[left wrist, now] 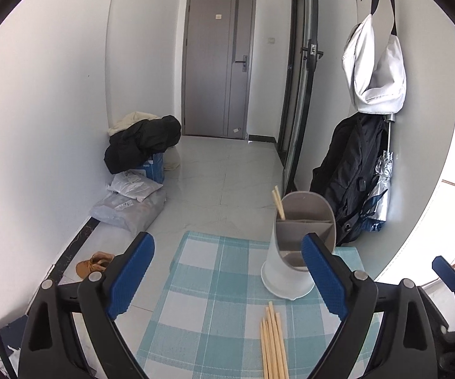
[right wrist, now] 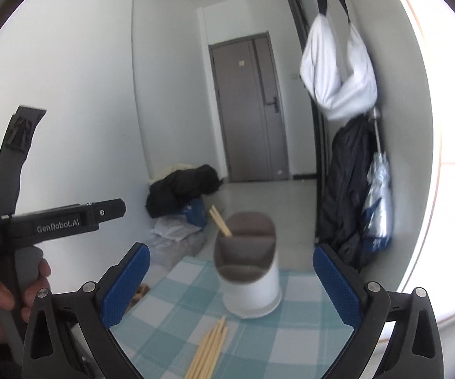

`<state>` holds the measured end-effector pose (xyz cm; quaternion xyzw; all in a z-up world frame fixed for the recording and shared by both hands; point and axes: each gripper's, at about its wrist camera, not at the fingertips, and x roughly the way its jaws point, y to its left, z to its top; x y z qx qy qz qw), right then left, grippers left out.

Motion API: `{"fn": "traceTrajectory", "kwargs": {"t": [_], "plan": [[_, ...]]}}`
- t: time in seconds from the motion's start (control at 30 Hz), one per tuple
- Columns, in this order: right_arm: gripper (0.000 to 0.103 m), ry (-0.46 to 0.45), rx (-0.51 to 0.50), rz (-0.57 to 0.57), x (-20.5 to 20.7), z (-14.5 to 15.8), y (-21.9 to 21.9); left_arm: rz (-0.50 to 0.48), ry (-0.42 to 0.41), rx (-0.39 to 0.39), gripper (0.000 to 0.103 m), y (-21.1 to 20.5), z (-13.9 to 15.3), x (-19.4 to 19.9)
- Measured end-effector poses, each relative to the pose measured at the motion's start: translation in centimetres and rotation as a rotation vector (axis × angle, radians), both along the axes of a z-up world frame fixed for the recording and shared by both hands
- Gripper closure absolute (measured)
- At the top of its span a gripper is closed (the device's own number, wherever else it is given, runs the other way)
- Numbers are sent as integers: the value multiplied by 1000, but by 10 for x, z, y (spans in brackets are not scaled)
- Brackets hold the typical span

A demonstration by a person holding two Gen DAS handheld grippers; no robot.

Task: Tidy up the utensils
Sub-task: 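Move both grippers back from the holder toward the chopstick pile, then close the right gripper on one chopstick from the pile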

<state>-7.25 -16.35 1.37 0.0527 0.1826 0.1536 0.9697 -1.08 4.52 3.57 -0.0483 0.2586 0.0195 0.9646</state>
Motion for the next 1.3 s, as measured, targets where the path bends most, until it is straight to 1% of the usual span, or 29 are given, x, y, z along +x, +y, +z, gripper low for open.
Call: {"fn": "traceTrajectory", "kwargs": {"t": [0.07, 0.23, 0.33, 0.43, 0.47, 0.57, 0.67, 0.77, 0.83, 0.87, 0.93, 1.0, 1.03, 1.1, 1.13, 1.23, 1.3], "plan": [[0, 27, -24, -10, 3, -11, 0, 17, 20, -3, 11, 2, -12, 1], [0, 100, -38, 9, 10, -38, -4, 47, 81, -3, 11, 2, -43, 6], [0, 146, -73, 19, 18, -51, 0, 56, 125, -13, 11, 7, -61, 11], [0, 184, -106, 40, 25, -61, 9, 61, 157, 8, 11, 12, -72, 17], [0, 202, -109, 53, 28, -65, 12, 69, 186, 0, 11, 15, -75, 21], [0, 287, -140, 105, 40, -81, 24, 52, 263, -60, 11, 24, -83, 30], [0, 364, -197, 138, 52, -99, 38, 75, 286, -45, 11, 27, -88, 36], [2, 469, -258, 160, 63, -121, 52, 93, 327, -68, 11, 36, -93, 42], [7, 526, -262, 175, 70, -134, 57, 124, 334, -48, 11, 39, -94, 44], [10, 550, -274, 173, 72, -140, 59, 152, 334, -16, 11, 42, -94, 44], [21, 593, -283, 179, 79, -151, 63, 184, 333, 7, 11, 46, -95, 44], [24, 613, -303, 183, 84, -157, 68, 191, 333, -8, 11, 53, -96, 44], [29, 614, -314, 181, 87, -158, 70, 199, 341, -14, 11, 57, -97, 44], [30, 625, -344, 171, 94, -161, 75, 207, 351, -33, 11, 65, -98, 46], [36, 630, -353, 168, 97, -162, 77, 215, 356, -43, 11, 68, -99, 47], [46, 641, -379, 151, 106, -165, 83, 223, 372, -80, 11, 76, -102, 50], [46, 650, -382, 140, 110, -166, 86, 226, 375, -87, 11, 78, -102, 50]]}}
